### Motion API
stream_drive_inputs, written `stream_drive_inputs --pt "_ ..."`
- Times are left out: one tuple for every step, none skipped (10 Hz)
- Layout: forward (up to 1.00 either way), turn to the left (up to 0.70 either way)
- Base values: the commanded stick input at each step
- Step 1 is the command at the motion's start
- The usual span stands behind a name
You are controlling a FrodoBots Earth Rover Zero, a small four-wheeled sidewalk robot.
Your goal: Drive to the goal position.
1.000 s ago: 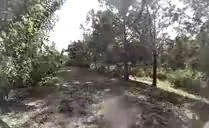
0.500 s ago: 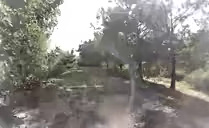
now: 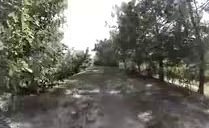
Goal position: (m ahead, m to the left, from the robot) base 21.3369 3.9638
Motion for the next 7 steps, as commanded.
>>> stream_drive_inputs --pt "0.85 0.00" --pt "0.85 0.00" --pt "0.85 0.00" --pt "0.85 0.00" --pt "0.85 0.00" --pt "0.85 0.00" --pt "0.85 -0.02"
